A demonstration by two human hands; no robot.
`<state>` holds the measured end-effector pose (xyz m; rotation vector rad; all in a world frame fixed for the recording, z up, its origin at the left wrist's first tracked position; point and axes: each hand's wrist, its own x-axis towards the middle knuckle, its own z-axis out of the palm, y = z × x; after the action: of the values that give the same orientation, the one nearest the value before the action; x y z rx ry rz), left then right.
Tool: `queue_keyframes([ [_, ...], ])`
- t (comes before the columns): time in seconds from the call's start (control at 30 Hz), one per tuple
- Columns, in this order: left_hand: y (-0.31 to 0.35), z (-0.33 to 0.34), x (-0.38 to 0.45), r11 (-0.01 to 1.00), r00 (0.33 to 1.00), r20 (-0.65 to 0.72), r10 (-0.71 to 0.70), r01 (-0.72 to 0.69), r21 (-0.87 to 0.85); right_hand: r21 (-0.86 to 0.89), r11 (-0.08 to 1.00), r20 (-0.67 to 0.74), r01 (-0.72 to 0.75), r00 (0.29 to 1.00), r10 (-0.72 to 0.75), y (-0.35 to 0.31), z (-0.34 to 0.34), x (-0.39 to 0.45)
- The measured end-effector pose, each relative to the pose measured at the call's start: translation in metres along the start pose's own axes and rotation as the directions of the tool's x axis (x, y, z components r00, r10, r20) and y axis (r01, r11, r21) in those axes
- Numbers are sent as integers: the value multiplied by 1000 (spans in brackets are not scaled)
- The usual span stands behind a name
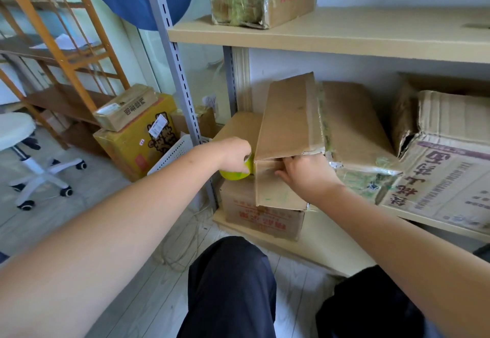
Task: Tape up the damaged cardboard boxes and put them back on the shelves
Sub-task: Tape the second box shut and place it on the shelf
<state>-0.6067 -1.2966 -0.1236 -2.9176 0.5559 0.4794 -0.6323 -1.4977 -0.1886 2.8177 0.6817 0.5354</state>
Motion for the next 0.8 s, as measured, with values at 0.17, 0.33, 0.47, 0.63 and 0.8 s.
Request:
queue_keyframes([
  [0.17, 12, 5, -12, 988, 994, -11, -113, 111, -108, 48, 996, 42, -73, 997, 71, 18, -34, -29],
  [0.33, 50, -36, -29, 978, 979, -100, -178, 188, 92, 45, 971, -92, -234, 967, 237, 60, -87, -53],
  [0.47, 101, -89, -29, 990, 946, -317, -64, 100, 100, 104, 954, -297, -282, 906, 301, 106, -132, -68],
  [0.63, 170, -141, -16, 970, 785, -608, 118, -222, -99, 153, 864, -470, -479, 734, 490, 196, -177, -75],
  [0.8, 224, -173, 6, 925, 633, -759, 153, -362, -116, 253, 668, -181, -700, 644, 743, 279, -197, -70],
])
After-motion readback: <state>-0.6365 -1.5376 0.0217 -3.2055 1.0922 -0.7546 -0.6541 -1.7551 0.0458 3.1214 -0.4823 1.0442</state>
